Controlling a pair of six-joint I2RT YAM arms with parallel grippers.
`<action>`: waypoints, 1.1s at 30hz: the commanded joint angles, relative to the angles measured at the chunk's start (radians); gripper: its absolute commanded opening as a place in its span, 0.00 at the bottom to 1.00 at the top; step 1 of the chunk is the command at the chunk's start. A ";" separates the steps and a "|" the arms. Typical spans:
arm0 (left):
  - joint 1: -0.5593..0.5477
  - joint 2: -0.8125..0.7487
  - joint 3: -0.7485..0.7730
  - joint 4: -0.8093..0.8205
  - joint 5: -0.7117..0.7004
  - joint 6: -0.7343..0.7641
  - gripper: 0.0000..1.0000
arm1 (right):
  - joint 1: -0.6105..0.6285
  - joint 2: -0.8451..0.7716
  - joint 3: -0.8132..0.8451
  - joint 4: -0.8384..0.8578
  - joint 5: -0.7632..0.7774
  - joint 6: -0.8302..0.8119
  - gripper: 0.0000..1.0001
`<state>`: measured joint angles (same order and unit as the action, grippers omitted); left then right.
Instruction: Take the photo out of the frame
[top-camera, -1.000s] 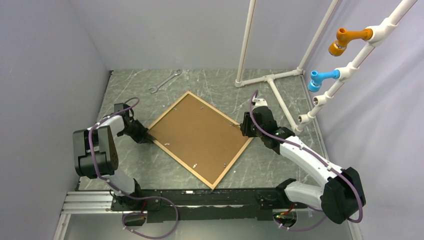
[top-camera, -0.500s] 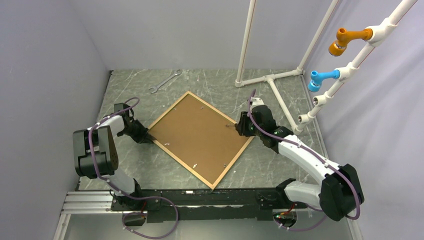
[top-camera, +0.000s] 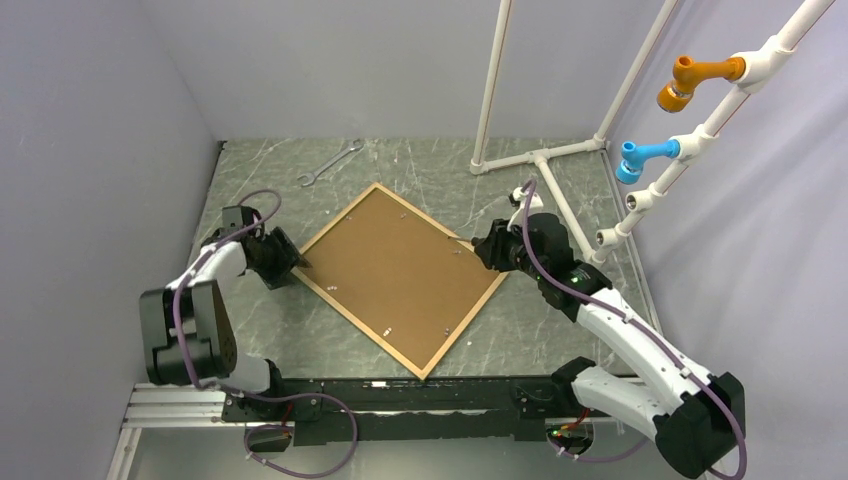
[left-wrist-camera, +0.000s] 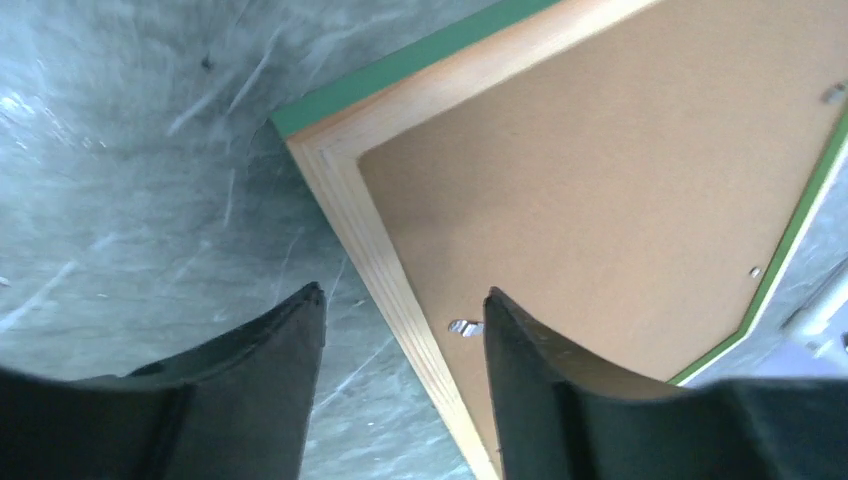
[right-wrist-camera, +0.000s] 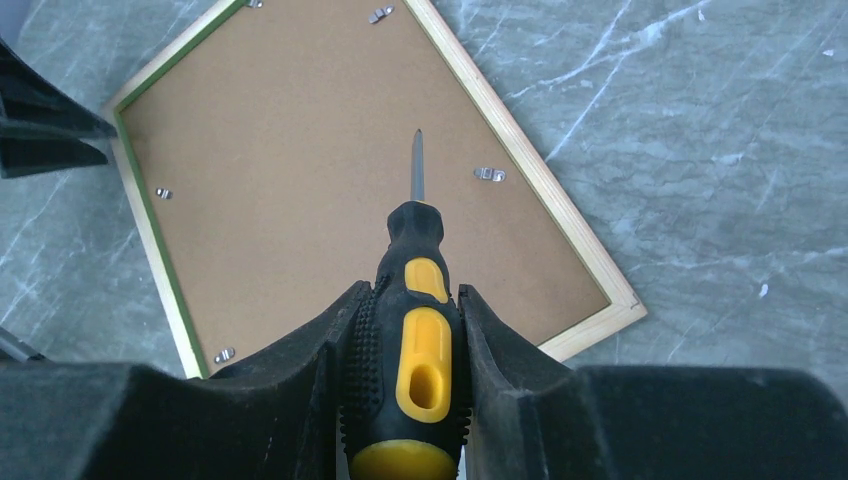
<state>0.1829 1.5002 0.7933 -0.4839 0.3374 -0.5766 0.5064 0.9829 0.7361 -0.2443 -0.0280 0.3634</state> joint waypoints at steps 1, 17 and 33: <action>0.004 -0.154 0.014 0.058 -0.026 0.115 0.69 | -0.002 -0.060 0.021 -0.019 0.020 -0.023 0.00; -0.311 -0.636 -0.245 -0.134 -0.185 -0.415 0.73 | -0.002 -0.057 -0.021 0.031 -0.058 0.002 0.00; -0.640 -0.413 -0.282 0.000 -0.200 -0.720 0.70 | -0.002 -0.082 -0.040 0.017 -0.073 0.008 0.00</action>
<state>-0.4007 1.0328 0.4805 -0.5575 0.1646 -1.2285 0.5064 0.9298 0.7013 -0.2836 -0.0879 0.3599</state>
